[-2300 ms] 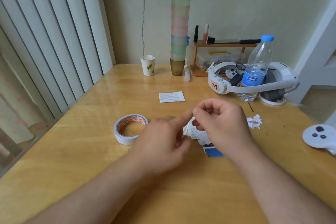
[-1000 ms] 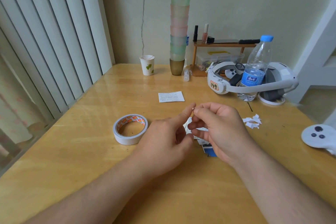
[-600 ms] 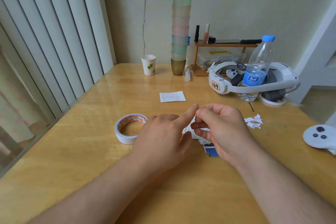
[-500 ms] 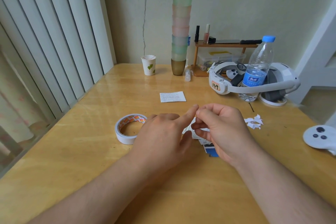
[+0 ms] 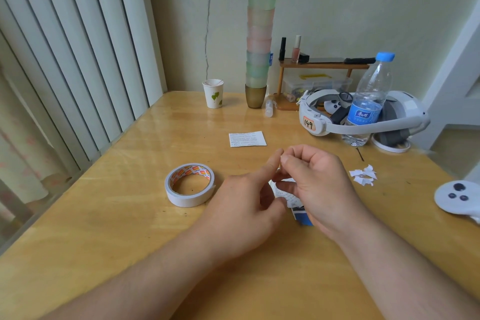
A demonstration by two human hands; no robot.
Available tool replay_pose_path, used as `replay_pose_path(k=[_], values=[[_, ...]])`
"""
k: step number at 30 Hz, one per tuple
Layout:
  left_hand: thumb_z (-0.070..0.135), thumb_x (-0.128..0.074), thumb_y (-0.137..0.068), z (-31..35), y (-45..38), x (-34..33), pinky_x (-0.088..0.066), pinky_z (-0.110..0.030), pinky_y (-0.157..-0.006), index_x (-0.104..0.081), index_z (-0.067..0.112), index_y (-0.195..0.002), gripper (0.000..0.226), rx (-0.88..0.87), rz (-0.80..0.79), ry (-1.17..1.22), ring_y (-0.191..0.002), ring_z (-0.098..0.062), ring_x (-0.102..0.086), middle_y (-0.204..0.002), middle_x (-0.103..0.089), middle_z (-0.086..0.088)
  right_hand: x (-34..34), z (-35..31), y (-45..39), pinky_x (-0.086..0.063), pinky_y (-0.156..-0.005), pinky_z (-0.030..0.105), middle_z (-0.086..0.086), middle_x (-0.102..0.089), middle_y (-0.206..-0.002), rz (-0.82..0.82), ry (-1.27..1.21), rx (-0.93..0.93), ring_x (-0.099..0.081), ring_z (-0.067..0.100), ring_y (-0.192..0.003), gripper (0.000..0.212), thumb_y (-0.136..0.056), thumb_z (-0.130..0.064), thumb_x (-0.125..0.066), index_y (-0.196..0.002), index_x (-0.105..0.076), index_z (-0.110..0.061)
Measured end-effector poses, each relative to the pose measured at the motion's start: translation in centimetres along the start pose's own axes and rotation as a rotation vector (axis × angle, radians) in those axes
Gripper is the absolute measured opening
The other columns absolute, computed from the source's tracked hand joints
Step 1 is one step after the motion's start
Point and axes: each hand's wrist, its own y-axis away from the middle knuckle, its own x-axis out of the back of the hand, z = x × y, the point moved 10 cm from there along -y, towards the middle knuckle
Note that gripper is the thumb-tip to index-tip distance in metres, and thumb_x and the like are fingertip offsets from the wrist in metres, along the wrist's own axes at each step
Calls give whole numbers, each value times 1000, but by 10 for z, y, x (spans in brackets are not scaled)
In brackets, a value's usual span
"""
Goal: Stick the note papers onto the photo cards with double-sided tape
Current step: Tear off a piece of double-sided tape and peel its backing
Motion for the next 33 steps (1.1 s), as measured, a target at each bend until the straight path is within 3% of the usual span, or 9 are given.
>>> replay_pose_path(k=[6, 9, 13, 15, 19, 25, 30, 33], values=[[20, -68, -95, -13, -3, -2, -44, -17, -66, -38, 46, -158, 74, 64, -29, 141, -63, -3, -54, -73, -62, 9, -2, 1, -1, -57, -68, 31, 2, -63, -68, -19, -6, 6, -70, 18, -73, 28, -102, -3, -55, -79, -67, -13], [15, -69, -96, -17, 0, -14, -44, -22, -70, -38, 47, -157, 75, 115, -119, 406, -68, -7, -50, -71, -55, 10, 0, -1, 0, -59, -71, 39, 4, -66, -70, -13, -7, 23, -70, 19, -74, 24, -103, -5, -56, -82, -67, -11], [18, -73, -80, -11, 2, -24, -45, -36, -77, -48, 41, -152, 80, 184, -190, 797, -75, -20, -49, -80, -49, -11, 3, -9, 1, -58, -73, 33, 3, -67, -70, 20, -26, 84, -68, 15, -71, 20, -102, -3, -57, -84, -66, -7], [19, -74, -72, -7, 4, -29, -48, -37, -80, -54, 37, -150, 82, 233, -223, 992, -69, -19, -47, -75, -44, -10, 3, -11, 1, -56, -72, 31, 3, -67, -70, 26, -40, 103, -67, 15, -71, 20, -102, -4, -58, -84, -65, -8], [10, -64, -77, 1, 7, -33, -49, -36, -76, -64, 34, -142, 69, 300, -282, 1219, -65, -19, -39, -68, -37, -6, 3, -15, 1, -54, -71, 31, 3, -66, -71, 19, -67, 139, -65, 15, -72, 23, -102, -4, -58, -82, -65, -12], [16, -57, -82, 0, 4, -32, -45, -36, -79, -70, 26, -136, 57, 383, -291, 1373, -63, -15, -34, -65, -37, 2, -3, -16, 3, -55, -77, 37, 6, -66, -71, -36, -91, 166, -66, 19, -75, 38, -102, -4, -56, -74, -69, -26], [19, -55, -85, -6, 3, -28, -47, -37, -79, -74, 22, -131, 50, 435, -244, 1407, -60, -14, -33, -63, -36, 3, -9, -17, 6, -60, -80, 49, 14, -67, -76, -87, -144, 135, -66, 36, -77, 21, -91, -19, -60, -74, -70, -27], [22, -60, -83, -9, 2, -26, -46, -36, -78, -76, 25, -127, 47, 430, -199, 1311, -61, -15, -33, -64, -35, 3, -8, -17, 6, -59, -80, 54, 13, -68, -75, -79, -122, 137, -67, 33, -76, 16, -89, -22, -62, -76, -70, -26]])
